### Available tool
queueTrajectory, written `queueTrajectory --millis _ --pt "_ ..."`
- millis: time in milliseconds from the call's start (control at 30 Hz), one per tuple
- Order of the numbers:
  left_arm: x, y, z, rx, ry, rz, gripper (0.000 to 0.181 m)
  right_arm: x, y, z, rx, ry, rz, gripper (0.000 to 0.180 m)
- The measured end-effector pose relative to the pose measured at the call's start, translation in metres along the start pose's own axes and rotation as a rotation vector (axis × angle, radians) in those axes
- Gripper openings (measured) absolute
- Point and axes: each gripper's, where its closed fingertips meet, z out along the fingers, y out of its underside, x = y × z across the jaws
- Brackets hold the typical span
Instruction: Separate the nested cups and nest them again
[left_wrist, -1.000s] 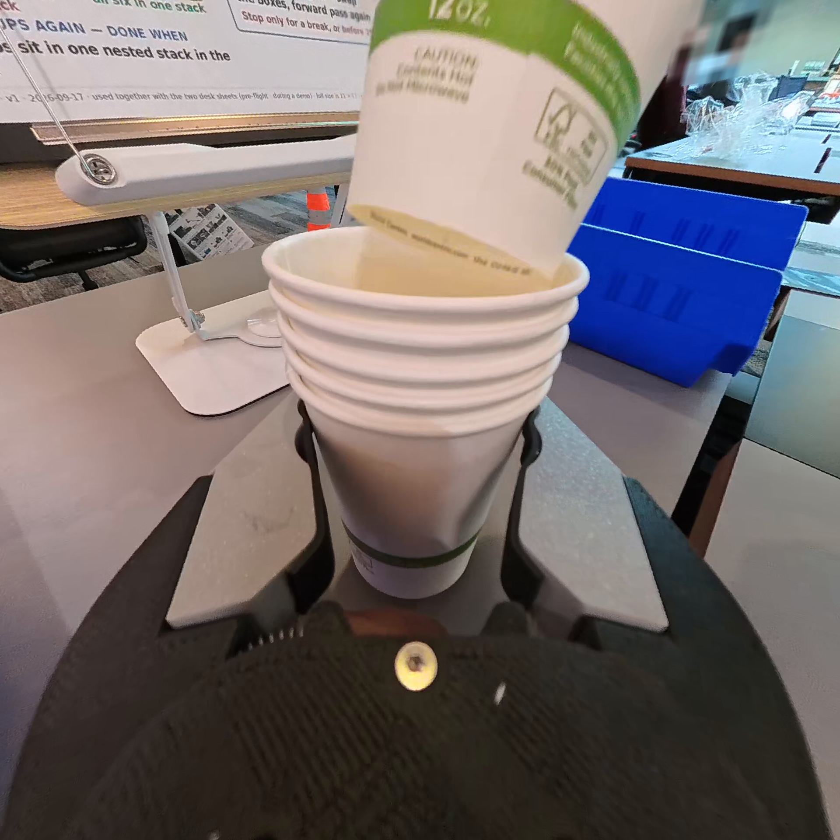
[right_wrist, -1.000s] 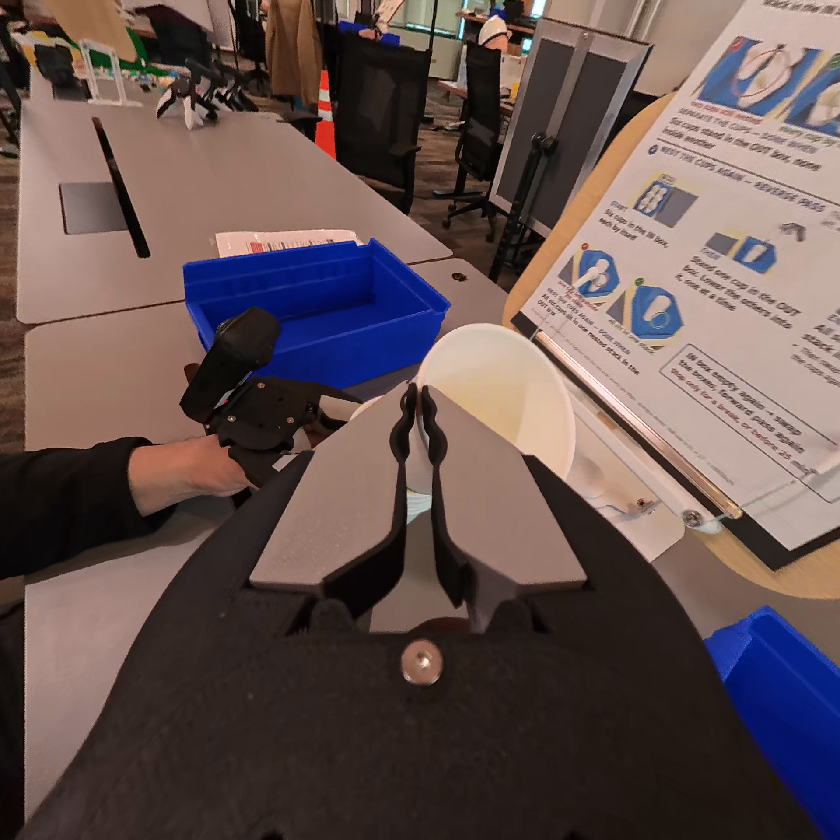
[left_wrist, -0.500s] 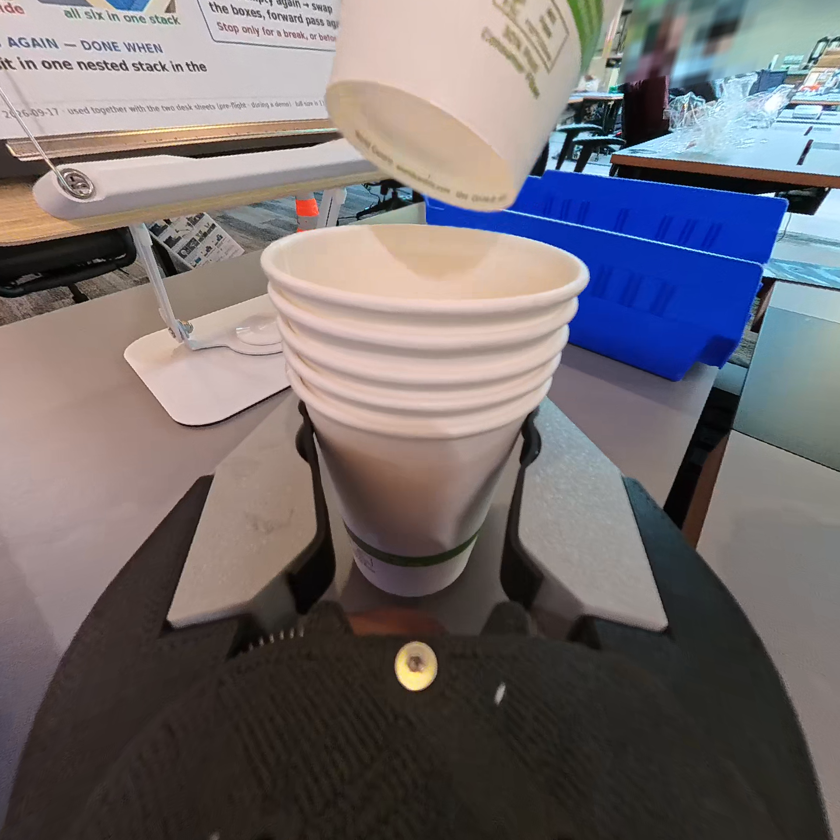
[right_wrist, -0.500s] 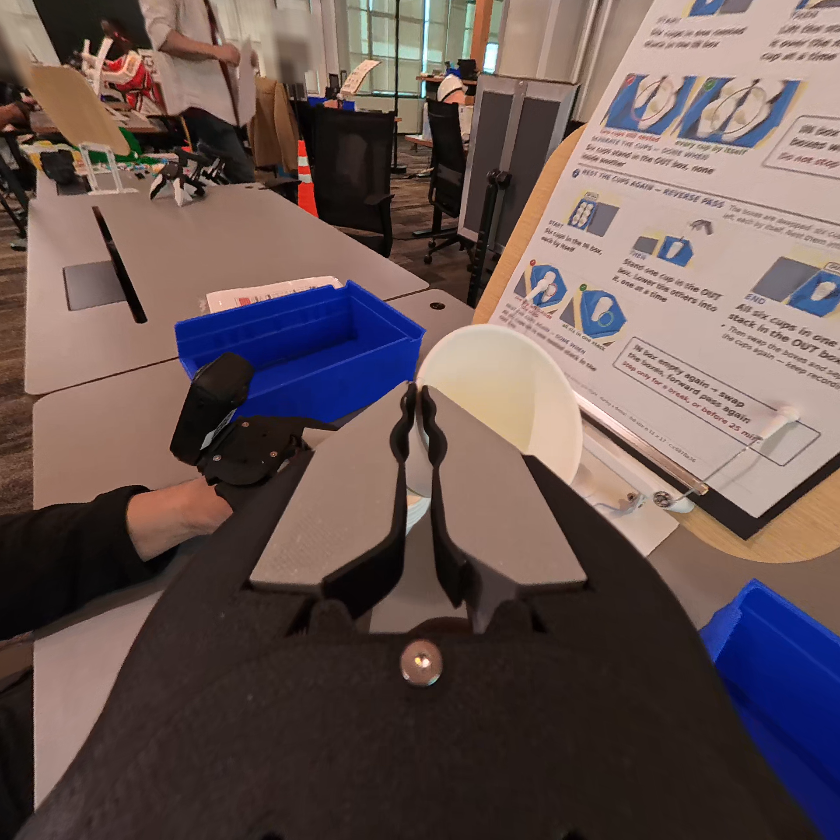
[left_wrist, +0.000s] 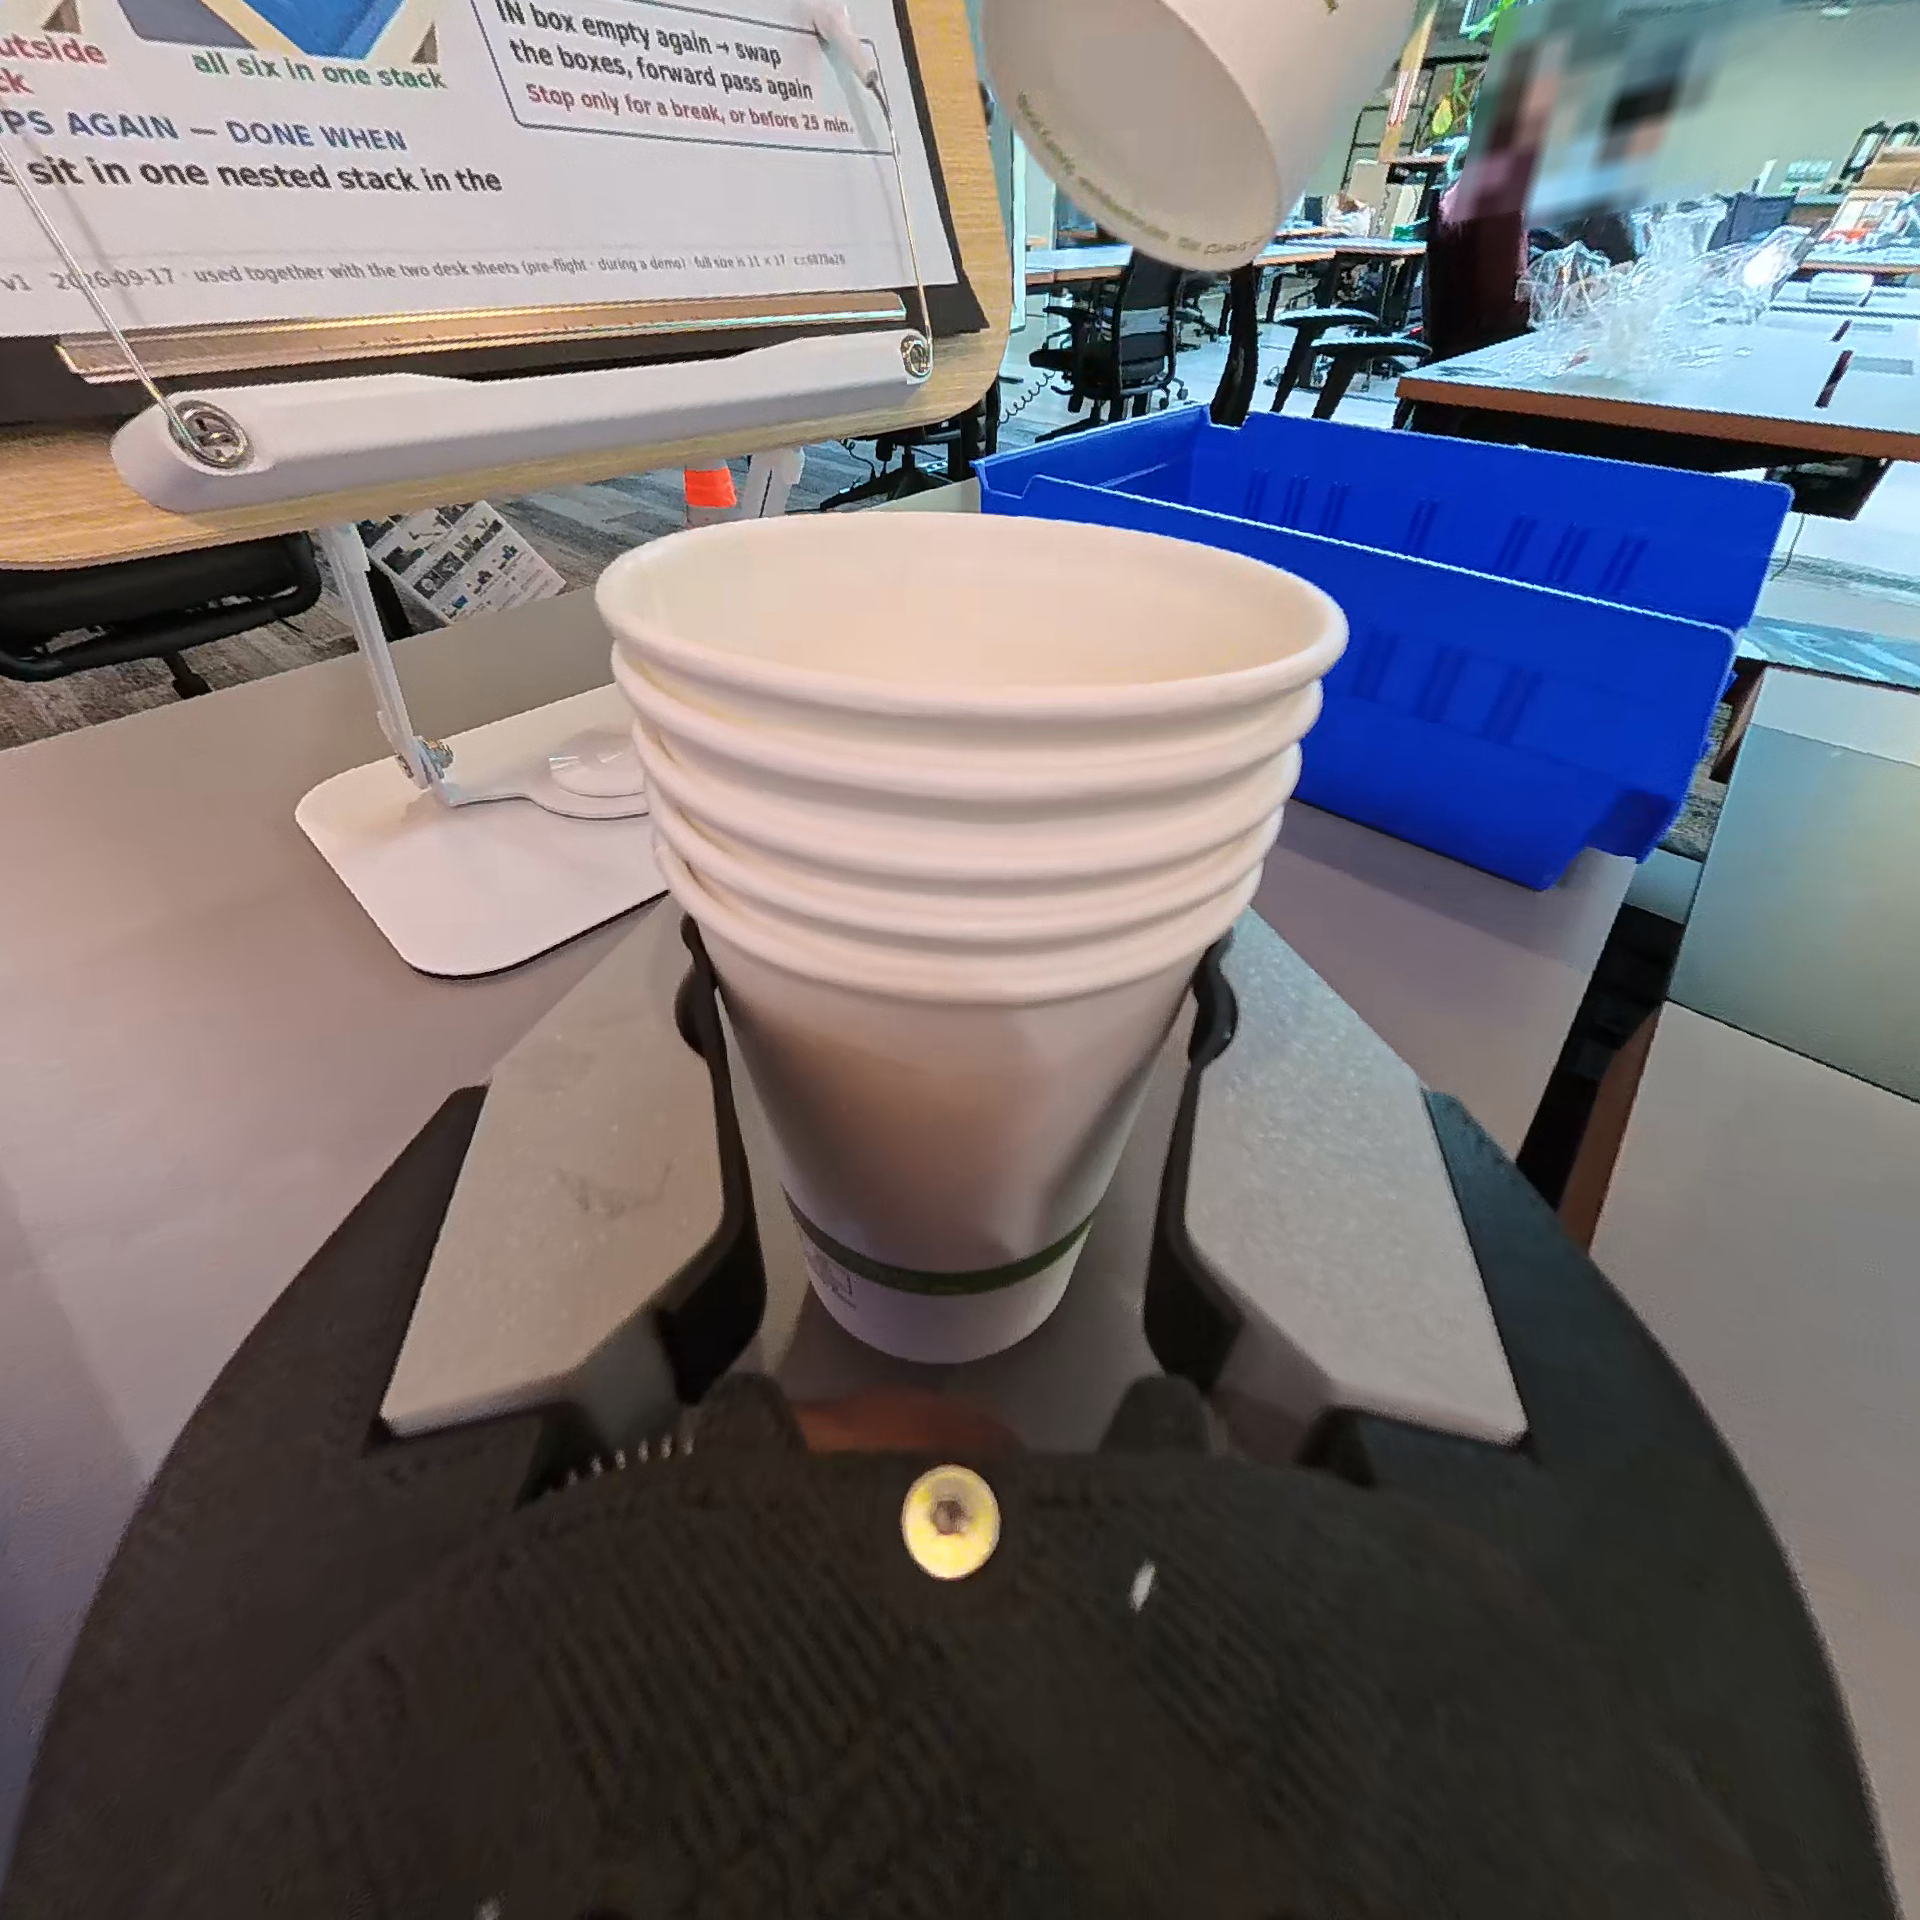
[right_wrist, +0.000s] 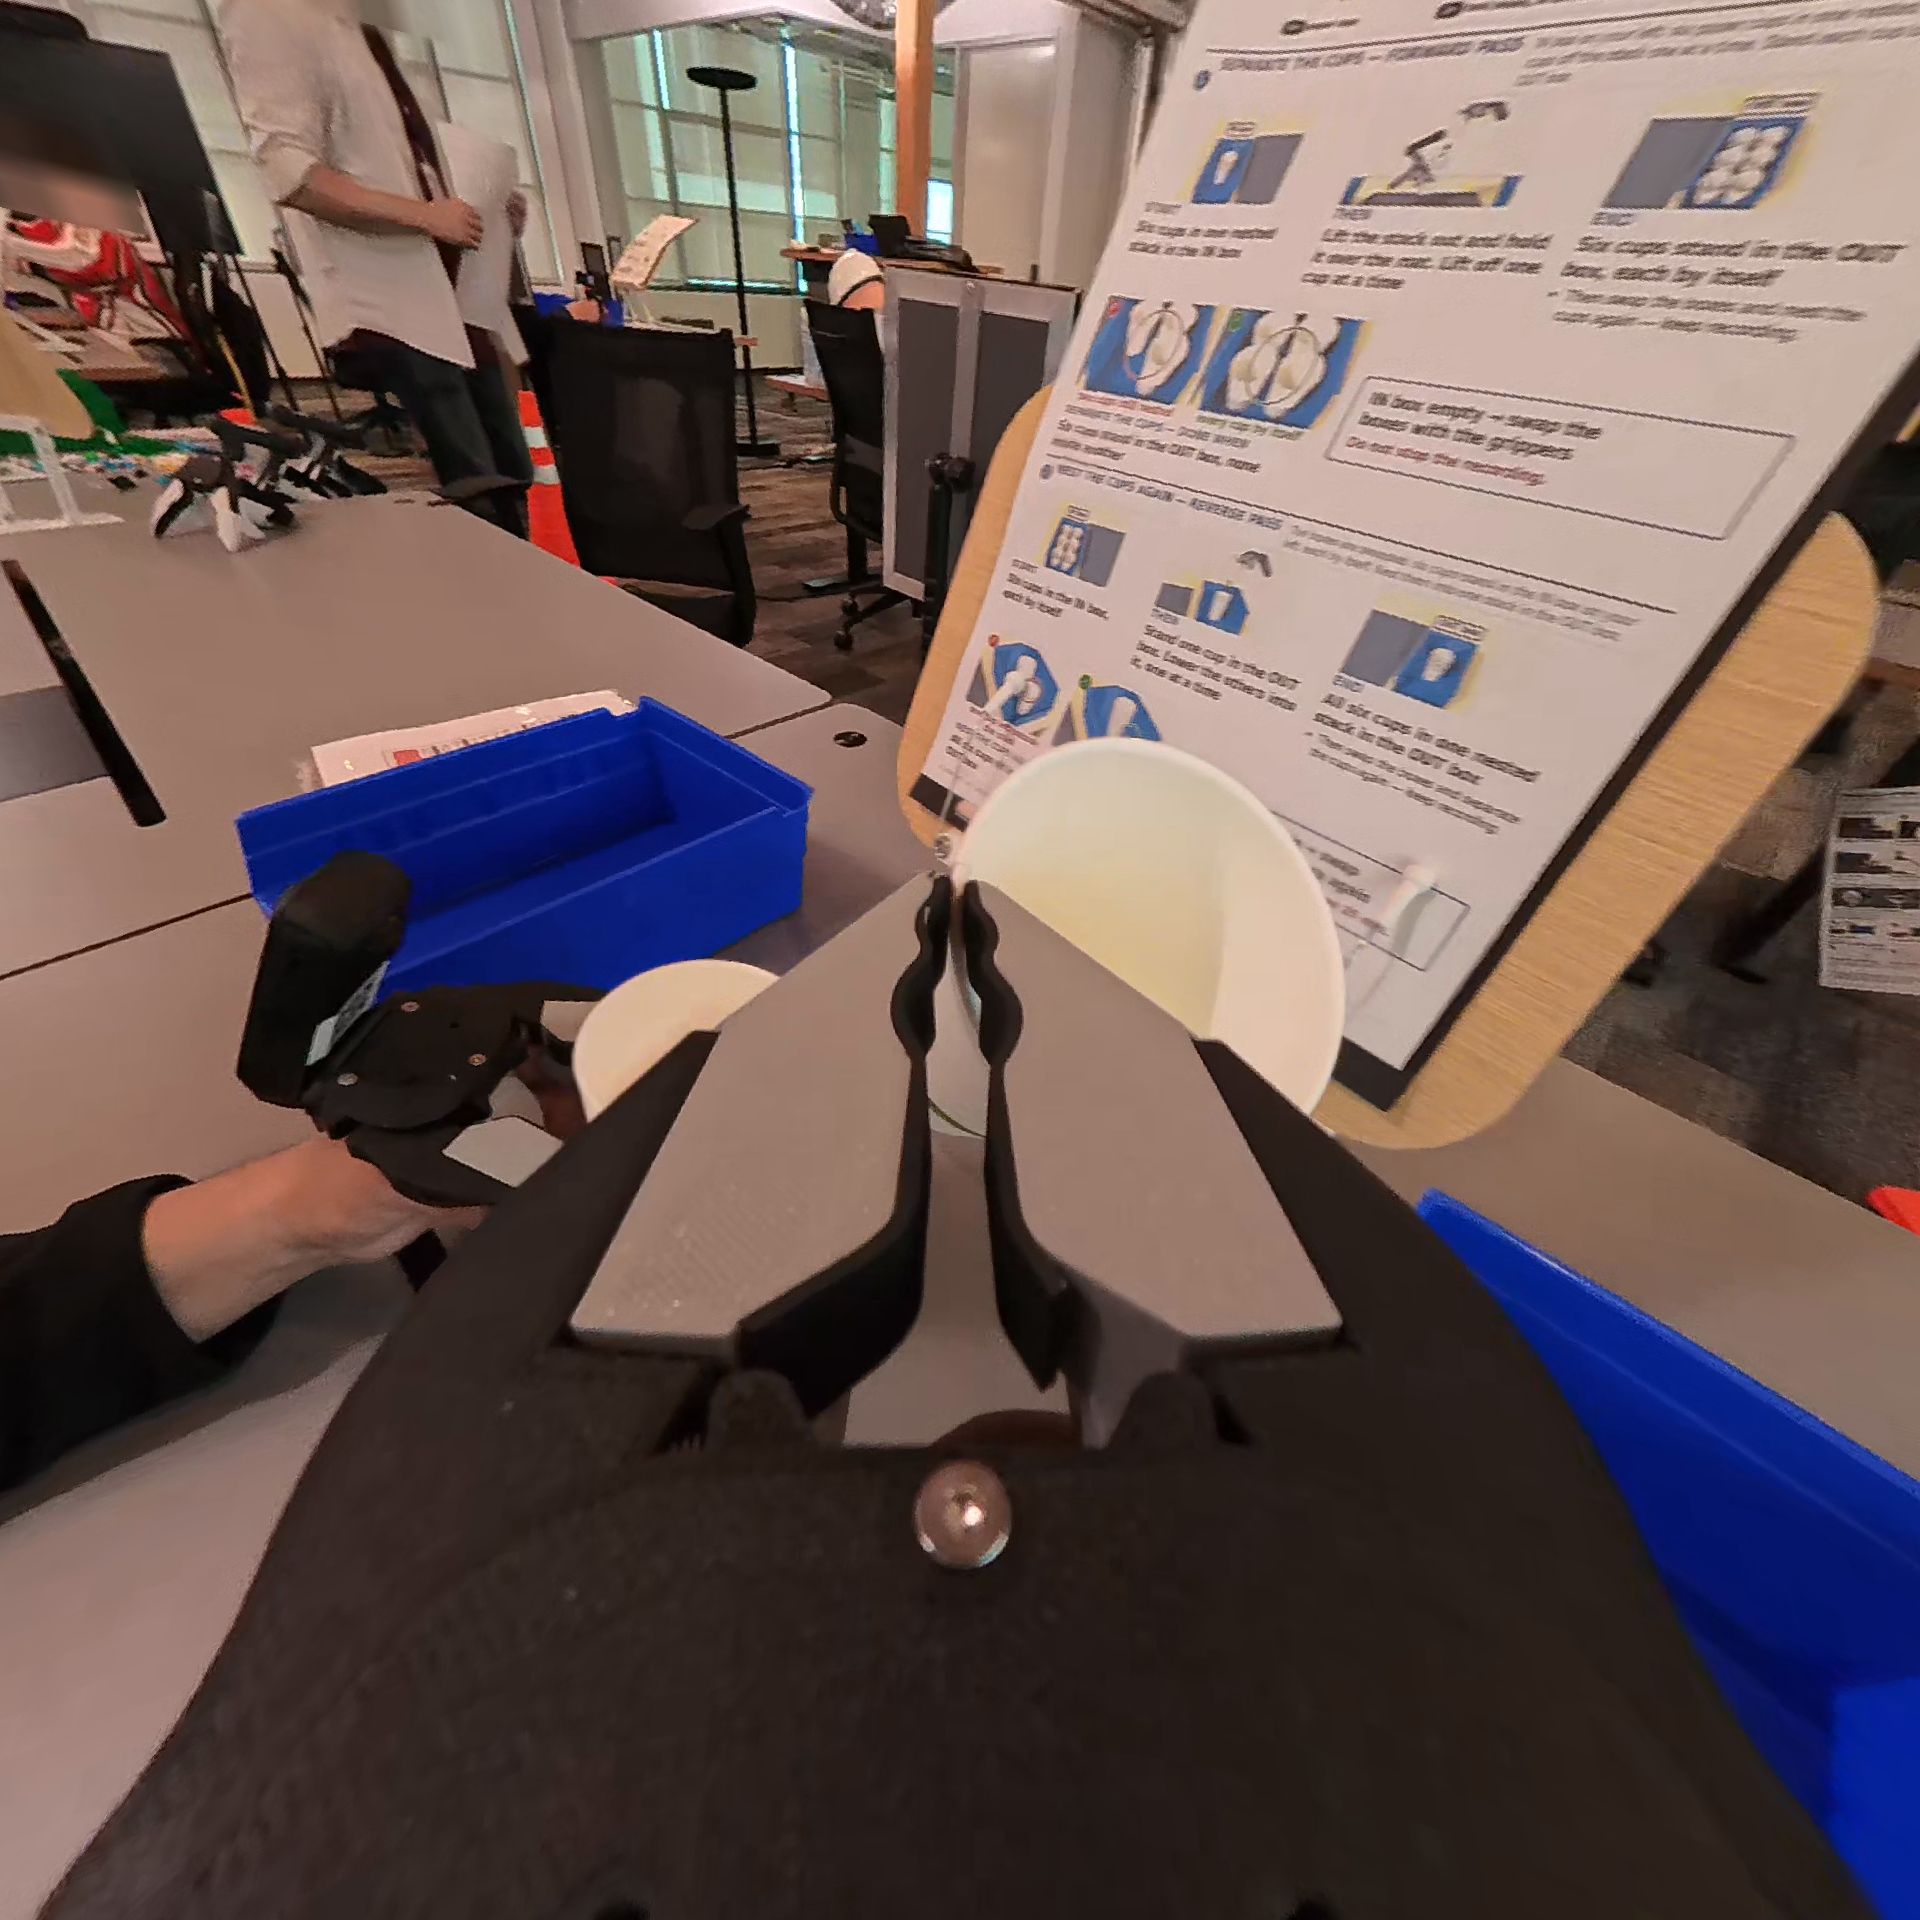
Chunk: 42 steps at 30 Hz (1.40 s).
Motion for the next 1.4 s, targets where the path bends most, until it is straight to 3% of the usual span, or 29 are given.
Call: queueTrajectory --millis 367,600,1133,1400 --pt "-0.001 0.001 0.0 0.0 -0.002 -0.005 0.091 0.077 0.01 -0.037 -0.049 0.2 -0.027 0.0" --pt "0.001 -0.001 0.001 0.009 0.01 -0.004 0.091 0.127 0.037 -0.045 -0.141 0.323 -0.057 0.0" --pt "0.002 0.002 0.003 -0.002 0.009 0.007 0.091 0.171 0.165 0.012 -0.476 0.364 -0.107 0.0" --pt "0.005 0.001 0.003 0.0 0.017 0.008 0.091 0.171 0.192 0.028 -0.506 0.345 -0.099 0.0"
